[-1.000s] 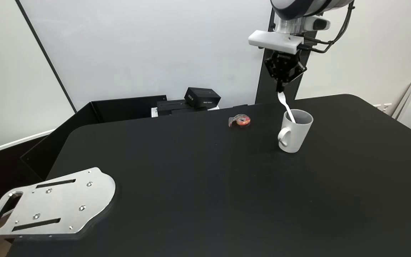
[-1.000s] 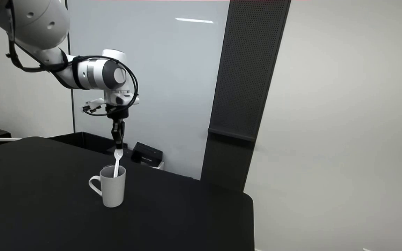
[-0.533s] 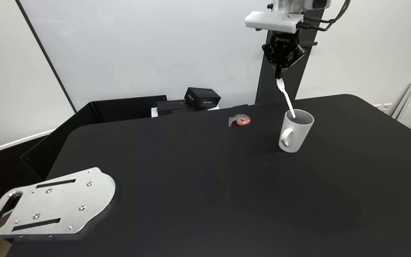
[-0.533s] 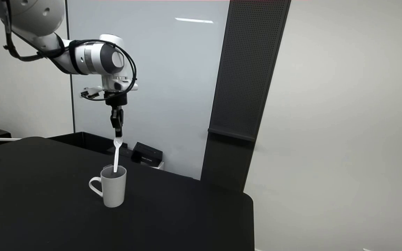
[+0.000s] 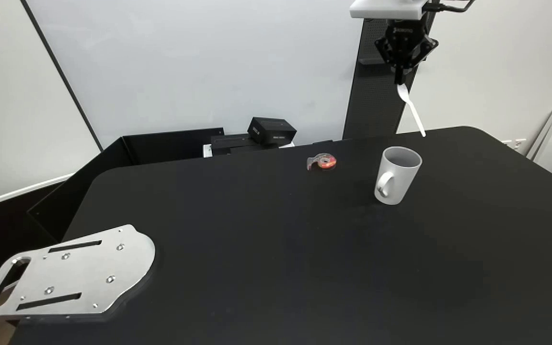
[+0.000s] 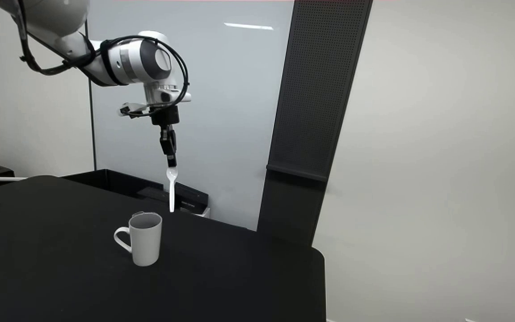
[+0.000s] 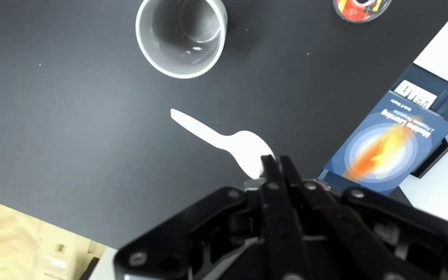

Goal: Pick the spoon from the cup and put it on the table

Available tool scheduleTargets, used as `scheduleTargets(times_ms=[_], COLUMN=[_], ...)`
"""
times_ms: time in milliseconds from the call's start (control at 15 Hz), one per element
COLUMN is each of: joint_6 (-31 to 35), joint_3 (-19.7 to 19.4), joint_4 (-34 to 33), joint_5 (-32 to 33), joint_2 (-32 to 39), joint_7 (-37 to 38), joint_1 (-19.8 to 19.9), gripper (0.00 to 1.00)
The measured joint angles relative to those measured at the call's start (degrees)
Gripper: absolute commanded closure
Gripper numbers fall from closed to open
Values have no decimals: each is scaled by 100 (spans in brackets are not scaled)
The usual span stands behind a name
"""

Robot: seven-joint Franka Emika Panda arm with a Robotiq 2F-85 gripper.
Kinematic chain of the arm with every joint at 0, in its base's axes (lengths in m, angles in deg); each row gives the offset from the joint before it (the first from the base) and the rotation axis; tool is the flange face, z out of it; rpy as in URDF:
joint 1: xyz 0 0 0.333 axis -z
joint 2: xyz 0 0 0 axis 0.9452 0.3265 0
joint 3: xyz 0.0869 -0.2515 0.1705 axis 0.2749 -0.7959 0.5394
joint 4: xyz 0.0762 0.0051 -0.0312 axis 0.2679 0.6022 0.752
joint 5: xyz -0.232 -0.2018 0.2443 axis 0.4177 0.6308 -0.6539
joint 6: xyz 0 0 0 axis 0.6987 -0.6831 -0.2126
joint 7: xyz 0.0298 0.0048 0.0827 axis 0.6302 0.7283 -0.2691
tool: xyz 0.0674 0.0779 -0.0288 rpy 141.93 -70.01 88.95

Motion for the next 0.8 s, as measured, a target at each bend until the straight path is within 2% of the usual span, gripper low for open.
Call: scheduleTargets(times_ms=[467, 800], joint_6=[-182, -287], joint_3=[-148, -125], joint_4=[25, 68], joint_5=[-40, -420], joint_2=[173, 564], joint_7=[76, 22], joint_1=[597, 1127], gripper=[99, 99])
